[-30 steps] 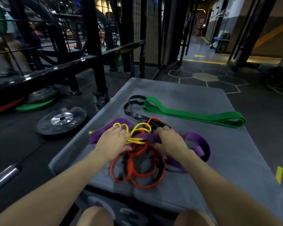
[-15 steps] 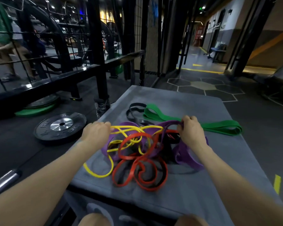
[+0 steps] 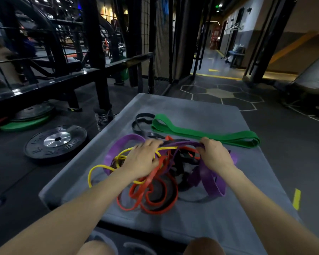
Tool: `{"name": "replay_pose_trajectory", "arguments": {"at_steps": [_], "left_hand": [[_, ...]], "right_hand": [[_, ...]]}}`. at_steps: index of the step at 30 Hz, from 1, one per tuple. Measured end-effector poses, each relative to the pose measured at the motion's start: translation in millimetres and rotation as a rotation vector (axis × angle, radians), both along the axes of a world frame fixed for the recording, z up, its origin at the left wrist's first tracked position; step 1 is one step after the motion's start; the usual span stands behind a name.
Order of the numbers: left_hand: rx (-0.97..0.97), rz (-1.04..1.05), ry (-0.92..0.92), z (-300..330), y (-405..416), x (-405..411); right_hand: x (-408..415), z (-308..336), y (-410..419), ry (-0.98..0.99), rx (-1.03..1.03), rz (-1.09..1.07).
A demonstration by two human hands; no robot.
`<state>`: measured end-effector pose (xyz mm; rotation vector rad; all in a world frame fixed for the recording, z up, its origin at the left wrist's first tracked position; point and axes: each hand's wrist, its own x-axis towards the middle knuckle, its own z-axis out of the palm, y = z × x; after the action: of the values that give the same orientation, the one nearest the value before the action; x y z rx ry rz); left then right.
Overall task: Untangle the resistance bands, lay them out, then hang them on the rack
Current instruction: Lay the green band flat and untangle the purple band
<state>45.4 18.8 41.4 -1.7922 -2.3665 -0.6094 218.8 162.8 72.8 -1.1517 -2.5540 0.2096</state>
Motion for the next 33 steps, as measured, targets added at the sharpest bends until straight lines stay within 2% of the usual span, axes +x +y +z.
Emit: {"name": "replay_pose_trajectory", "arguments": {"at_steps": [3, 6, 10, 15, 18, 21, 24, 28, 33], "left_hand": [[-0.096, -0.029, 0.196, 1.1, -0.2, -0.6], [-0.099, 0.09, 0.36, 7.3, -14.7, -26.7], [-0.176, 0.23, 0.295, 3.7, -43.0, -59.0], [-0.279, 0.105, 0.328, -3.8, -35.1, -39.2], [-0.312, 0.072, 0.191, 0.0, -31.7, -30.9], [-0.22, 0.047, 0.091, 4.4, -27.9, -17.0], [-0.171, -0.005, 0.216, -1.7, -17.7, 5.3], [-0.293, 0.011, 0.433, -31.3, -17.5, 7.3], [-0.218, -0.018, 0.449, -54.6, -27.9, -7.1]], "right_hand": [[7.9, 4.5, 4.3, 0.019, 0.055, 0.007], [22.3, 6.8, 13.0, 0.016, 0.22, -0.031], [38.8, -8.5, 15.8, -0.093, 0.199, -0.123], [24.7, -32.0, -3.1, -0.364, 0.116, -0.061], [20.6, -31.3, -4.6, -0.352, 0.159, -0.033], [5.3, -29.0, -13.4, -0.231, 0.222, 0.108], [-21.6, -36.6, -26.5, -0.181, 0.222, 0.29], [-43.0, -58.8, -29.3, -0.264, 0.257, 0.233], [-32.8, -74.8, -25.0, -0.199, 0.445, 0.219]]}}
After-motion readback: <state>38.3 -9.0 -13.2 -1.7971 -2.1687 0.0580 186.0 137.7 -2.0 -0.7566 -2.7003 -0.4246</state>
